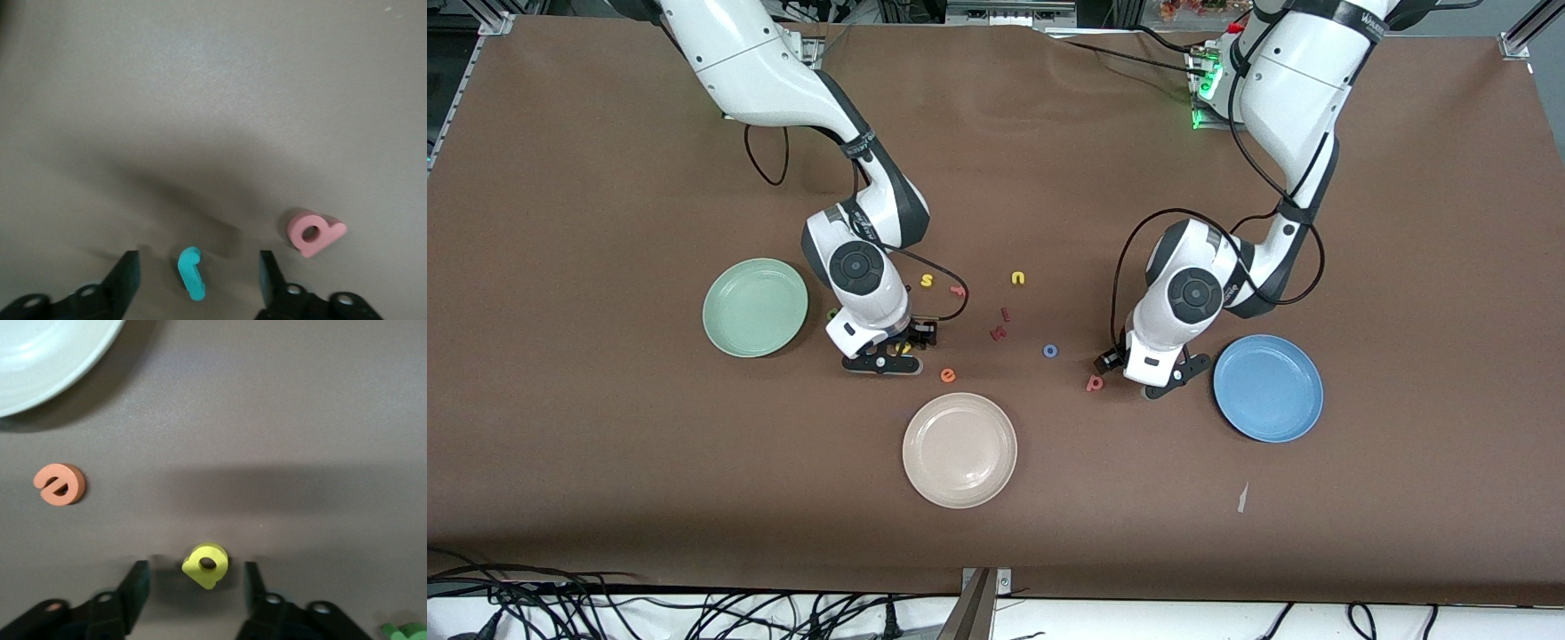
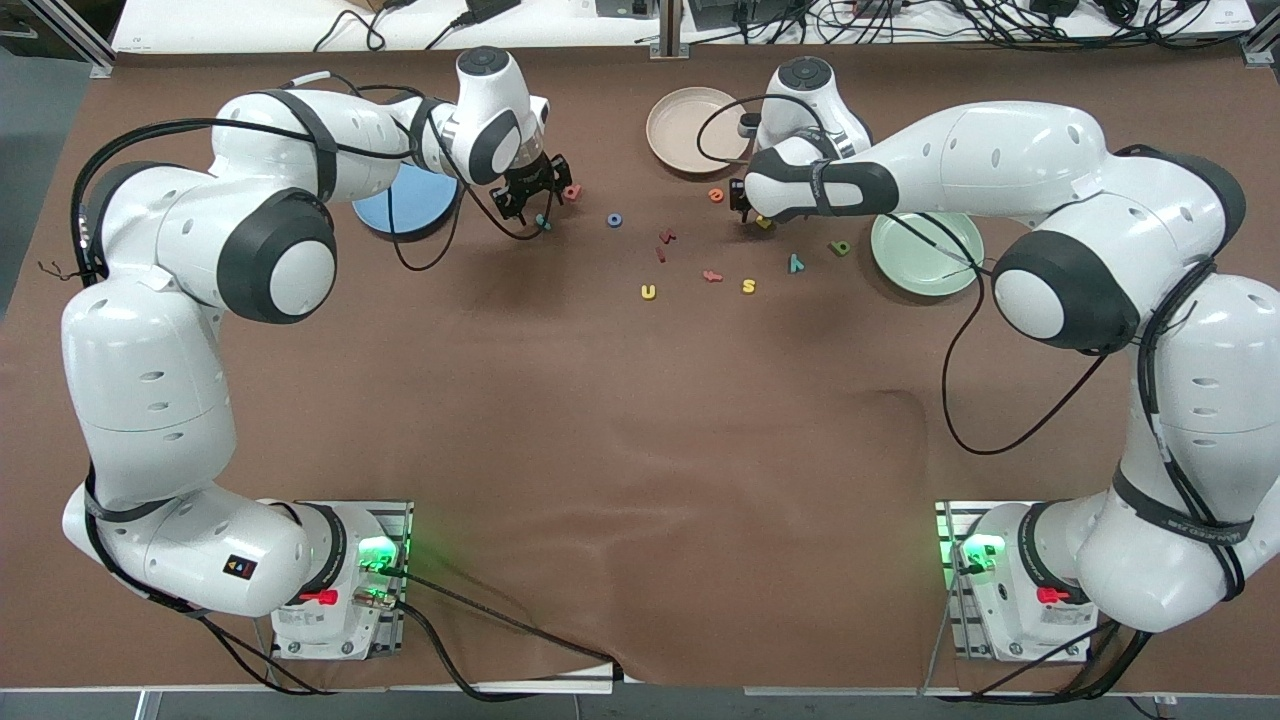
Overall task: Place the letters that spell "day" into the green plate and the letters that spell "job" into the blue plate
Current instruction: 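Drop the yellow letter on the green plate while the left gripper drops teal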
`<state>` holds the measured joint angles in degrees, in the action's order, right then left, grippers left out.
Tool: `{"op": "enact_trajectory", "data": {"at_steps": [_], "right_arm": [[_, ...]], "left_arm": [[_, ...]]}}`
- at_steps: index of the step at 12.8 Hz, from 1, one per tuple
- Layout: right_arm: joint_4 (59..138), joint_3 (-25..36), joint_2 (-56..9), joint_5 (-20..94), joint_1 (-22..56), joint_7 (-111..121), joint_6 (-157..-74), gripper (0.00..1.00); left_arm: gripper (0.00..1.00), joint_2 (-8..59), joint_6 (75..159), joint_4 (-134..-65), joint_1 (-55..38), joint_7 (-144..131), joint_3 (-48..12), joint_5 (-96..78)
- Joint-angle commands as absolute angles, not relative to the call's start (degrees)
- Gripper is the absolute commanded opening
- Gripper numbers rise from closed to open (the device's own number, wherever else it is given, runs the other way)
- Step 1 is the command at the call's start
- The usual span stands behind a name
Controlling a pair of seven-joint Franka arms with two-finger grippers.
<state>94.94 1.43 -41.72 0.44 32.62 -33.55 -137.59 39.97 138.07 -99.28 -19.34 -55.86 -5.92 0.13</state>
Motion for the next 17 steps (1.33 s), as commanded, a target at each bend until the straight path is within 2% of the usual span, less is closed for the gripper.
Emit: {"op": "enact_trajectory", "data": {"at_steps": [1,2,4,5,7,8,10,12,15,17], "right_arm": [[93.78,1.41,-42.98,1.41,32.96,-33.66,-138.51,0.61],[93.87,1.41,-42.98,1.32,32.87,-33.58,-138.6,0.54],[93.96,1.41,-43.42,1.32,32.96,-33.4,-138.69,0.53],[94.04,1.41,-43.42,1.32,32.87,-33.05,-138.78,0.46],[94.04,1.41,-43.42,1.32,32.87,-33.05,-138.78,0.14],[93.87,1.41,-43.33,1.32,32.87,-32.96,-138.69,0.02],[93.69,1.67,-42.46,1.06,32.87,-32.35,-138.08,0.0],[93.78,2.54,-38.52,1.14,32.43,-30.6,-132.75,0.0],[95.44,7.71,-31.92,1.41,32.08,-19.65,-121.15,0.0],[102.79,10.88,-26.13,1.49,31.99,-13.82,-120.41,0.0]], "left_arm": [[0.67,40.25,138.34,-99.14,-20.57,-58.62,-5.27,2.29],[0.62,40.25,138.25,-99.14,-20.57,-58.8,-5.36,2.29],[0.5,40.25,138.16,-99.23,-20.57,-59.06,-5.36,2.29],[0.42,40.43,138.16,-99.23,-20.65,-59.06,-5.27,2.29],[0.27,40.69,138.16,-99.32,-20.65,-59.06,-5.27,2.29],[0.17,40.61,137.9,-99.32,-20.65,-59.06,-5.27,2.29],[0.01,40.61,137.46,-99.49,-20.57,-58.89,-5.27,2.29],[0.0,40.26,134.58,-98.62,-20.3,-58.19,-5.19,2.37],[0.0,37.63,121.33,-94.32,-18.03,-46.55,-5.01,4.39],[0.0,35.08,117.35,-94.04,-14.17,-33.81,-5.01,4.39]]}}
